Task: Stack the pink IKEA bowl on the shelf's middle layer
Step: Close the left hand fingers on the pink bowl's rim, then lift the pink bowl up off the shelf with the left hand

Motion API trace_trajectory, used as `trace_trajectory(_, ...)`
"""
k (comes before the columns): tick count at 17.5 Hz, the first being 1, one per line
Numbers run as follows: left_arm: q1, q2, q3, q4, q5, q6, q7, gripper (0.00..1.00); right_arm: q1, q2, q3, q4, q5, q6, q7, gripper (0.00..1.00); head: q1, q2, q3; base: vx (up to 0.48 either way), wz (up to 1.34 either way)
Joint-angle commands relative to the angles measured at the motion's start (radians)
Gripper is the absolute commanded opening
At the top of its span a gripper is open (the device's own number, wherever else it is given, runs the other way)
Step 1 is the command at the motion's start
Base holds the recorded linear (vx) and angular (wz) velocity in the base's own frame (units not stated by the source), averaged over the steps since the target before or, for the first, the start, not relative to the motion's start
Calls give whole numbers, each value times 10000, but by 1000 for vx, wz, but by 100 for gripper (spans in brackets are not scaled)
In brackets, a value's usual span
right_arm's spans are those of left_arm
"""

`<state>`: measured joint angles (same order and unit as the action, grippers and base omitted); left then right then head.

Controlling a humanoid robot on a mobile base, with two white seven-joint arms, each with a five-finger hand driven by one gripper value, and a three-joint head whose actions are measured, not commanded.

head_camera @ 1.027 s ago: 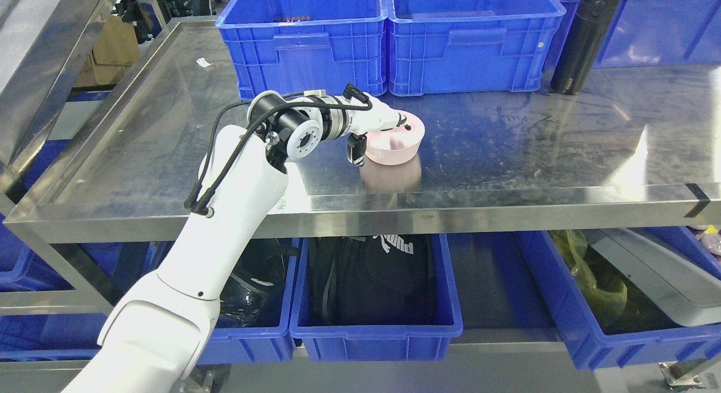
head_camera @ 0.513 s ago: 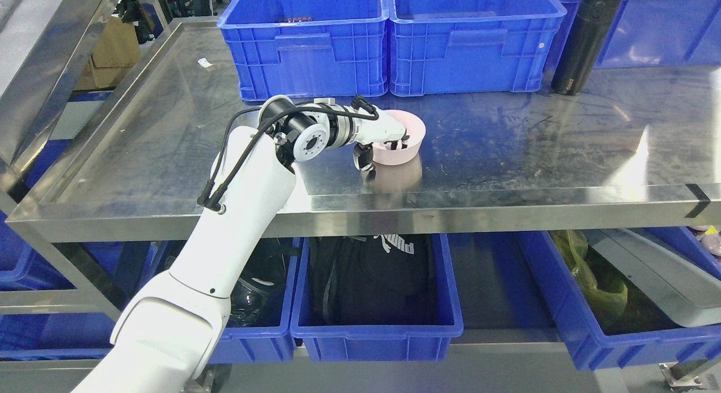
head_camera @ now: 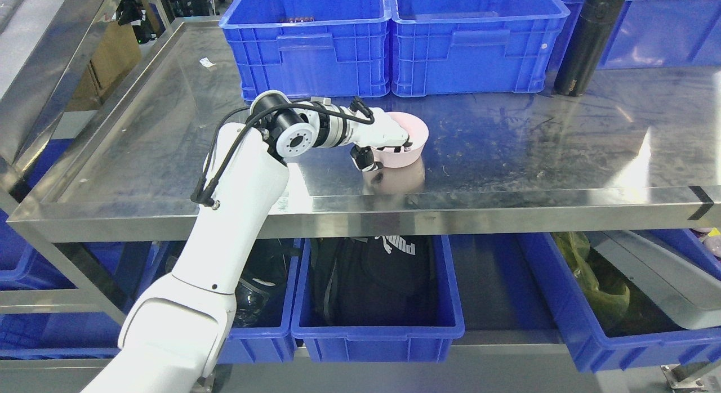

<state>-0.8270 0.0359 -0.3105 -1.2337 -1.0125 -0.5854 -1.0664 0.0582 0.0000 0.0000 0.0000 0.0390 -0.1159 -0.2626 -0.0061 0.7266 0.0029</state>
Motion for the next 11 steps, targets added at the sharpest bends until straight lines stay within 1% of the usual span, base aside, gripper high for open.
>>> trace_trajectory(1, 17, -184, 2964, -332, 307, -726, 509, 0, 1, -175, 46, -174, -6, 8, 3, 100, 0, 0, 0, 0, 0)
trace_trajectory(4, 78, -184, 3182, -1190, 996, -849, 907, 0, 1, -175, 46, -174, -6, 8, 3, 100, 0, 0, 0, -2, -9)
trace_trajectory(5, 94, -184, 3182, -1390, 1135, -1077, 1045, 0, 1, -175, 46, -174, 9, 8, 3, 100, 0, 0, 0, 0, 0)
trace_trajectory(7, 125, -184, 3197, -1637, 1380, -1401, 1169, 0, 1, -175, 46, -174, -6, 8, 3, 100, 0, 0, 0, 0, 0)
trace_trajectory(9, 217, -184, 3212, -1821, 1504, -1432, 1184, 0, 1, -175, 31, -174, 9, 8, 3, 100, 0, 0, 0, 0, 0)
trace_trajectory(11, 202, -184, 3197, -2172, 2251, -1494, 1245, 0, 1, -175, 46, -174, -6, 8, 3, 100, 0, 0, 0, 0, 0)
